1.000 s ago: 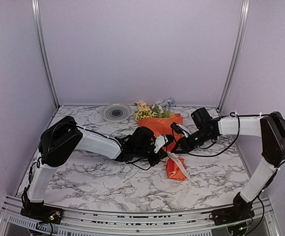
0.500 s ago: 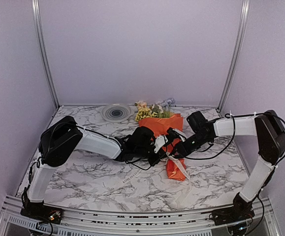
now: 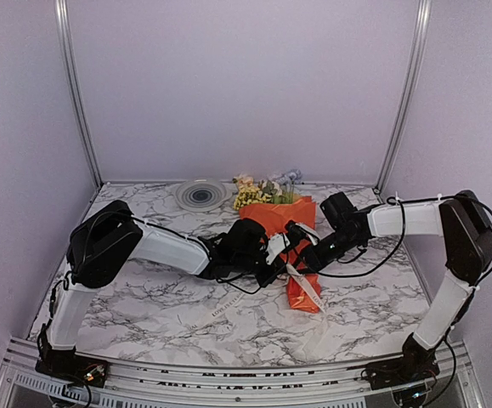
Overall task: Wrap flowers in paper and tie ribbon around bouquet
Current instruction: Cross the ribbon over the folded bouquet.
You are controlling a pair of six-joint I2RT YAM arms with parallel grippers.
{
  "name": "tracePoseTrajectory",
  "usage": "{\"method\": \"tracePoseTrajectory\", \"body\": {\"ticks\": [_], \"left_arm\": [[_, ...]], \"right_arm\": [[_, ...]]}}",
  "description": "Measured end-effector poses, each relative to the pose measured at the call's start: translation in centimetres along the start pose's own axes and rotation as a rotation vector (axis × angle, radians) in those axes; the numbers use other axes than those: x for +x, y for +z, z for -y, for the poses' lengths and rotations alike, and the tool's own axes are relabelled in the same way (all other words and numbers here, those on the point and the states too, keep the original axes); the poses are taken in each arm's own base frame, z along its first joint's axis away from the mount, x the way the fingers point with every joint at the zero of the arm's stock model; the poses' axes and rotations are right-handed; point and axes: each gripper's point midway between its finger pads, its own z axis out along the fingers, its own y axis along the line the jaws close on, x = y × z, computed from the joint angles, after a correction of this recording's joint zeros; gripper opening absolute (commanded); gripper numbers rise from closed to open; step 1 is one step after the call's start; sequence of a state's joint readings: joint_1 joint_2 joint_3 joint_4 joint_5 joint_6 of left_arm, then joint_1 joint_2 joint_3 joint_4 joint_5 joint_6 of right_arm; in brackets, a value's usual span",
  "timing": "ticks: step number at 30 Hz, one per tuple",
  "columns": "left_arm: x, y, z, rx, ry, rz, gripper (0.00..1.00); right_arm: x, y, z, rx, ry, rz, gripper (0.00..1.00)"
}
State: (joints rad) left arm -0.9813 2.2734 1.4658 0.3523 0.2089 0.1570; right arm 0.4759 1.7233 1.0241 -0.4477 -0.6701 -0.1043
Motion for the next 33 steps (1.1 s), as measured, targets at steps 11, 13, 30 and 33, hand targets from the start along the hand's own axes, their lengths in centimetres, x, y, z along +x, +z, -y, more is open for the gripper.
{"method": "tracePoseTrajectory", "body": {"ticks": [11,13,30,33], "left_arm": [[0.5,-1.0,-0.1,-0.019,0.024,-0.012,0.38],[0.6,-1.6,-0.2,-0.030,0.042,-0.016,0.42],[-2.5,-3.4,0.8,-0.007,0.337,0.071,0.51],[-3.4,-3.5,1.0,-0.006,0.391,0.096,0.51]], "right_arm": [[-0.3,-0.5,0.8,0.013,0.039,0.020,0.00],[-0.5,-0.8,1.1,0.019,0.045,0.029,0.00],[-1.0,-1.2,1.3,0.025,0.056,0.055,0.00],[-1.1,-1.3,1.2,0.026,0.052,0.062,0.00]]}}
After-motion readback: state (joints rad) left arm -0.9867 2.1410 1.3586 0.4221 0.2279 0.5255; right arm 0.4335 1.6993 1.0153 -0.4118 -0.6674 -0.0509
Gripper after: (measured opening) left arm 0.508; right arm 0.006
